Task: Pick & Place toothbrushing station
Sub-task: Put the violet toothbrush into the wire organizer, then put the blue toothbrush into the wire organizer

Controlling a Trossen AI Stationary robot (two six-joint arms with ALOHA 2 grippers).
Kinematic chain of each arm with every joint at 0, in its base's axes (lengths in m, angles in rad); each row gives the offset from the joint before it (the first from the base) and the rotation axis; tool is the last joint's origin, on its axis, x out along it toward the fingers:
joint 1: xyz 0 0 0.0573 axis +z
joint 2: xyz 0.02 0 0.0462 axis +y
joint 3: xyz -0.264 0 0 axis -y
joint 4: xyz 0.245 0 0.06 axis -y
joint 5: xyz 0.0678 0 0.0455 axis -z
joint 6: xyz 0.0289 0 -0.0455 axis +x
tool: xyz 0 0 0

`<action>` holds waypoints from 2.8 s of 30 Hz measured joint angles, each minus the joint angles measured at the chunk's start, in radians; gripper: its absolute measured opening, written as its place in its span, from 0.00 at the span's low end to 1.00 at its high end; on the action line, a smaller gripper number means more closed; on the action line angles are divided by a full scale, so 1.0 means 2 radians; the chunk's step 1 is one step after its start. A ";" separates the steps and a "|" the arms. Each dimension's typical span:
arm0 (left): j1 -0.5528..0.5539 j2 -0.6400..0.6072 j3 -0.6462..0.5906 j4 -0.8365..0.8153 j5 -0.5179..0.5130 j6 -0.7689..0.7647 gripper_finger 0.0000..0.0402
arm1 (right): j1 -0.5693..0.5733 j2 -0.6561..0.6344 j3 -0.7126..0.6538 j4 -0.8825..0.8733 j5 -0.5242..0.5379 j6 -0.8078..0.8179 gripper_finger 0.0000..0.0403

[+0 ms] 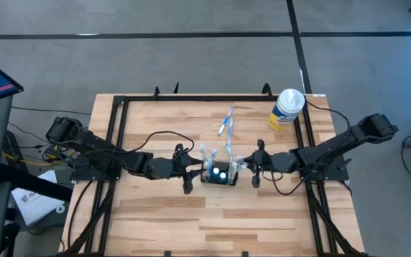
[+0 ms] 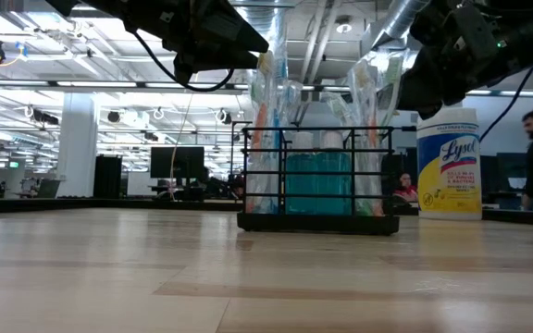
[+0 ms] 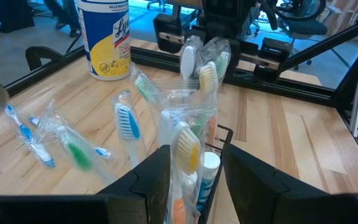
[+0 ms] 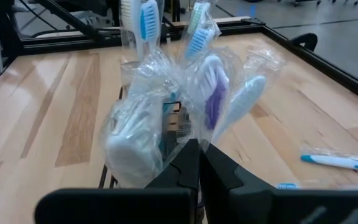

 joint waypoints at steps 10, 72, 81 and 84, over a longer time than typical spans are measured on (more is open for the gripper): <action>0.000 0.000 0.000 0.000 0.000 0.000 0.35 | 0.000 -0.005 0.000 -0.014 0.002 0.000 0.00; 0.000 0.000 0.000 0.004 0.000 0.000 0.35 | -0.134 -0.121 0.000 -0.095 -0.005 0.070 0.27; 0.003 0.000 0.000 0.034 0.000 0.003 0.35 | -0.249 -0.074 0.025 -0.118 -0.110 0.062 0.27; 0.007 0.000 0.000 0.046 0.000 0.016 0.35 | -0.280 -0.048 0.055 -0.144 -0.137 0.051 0.27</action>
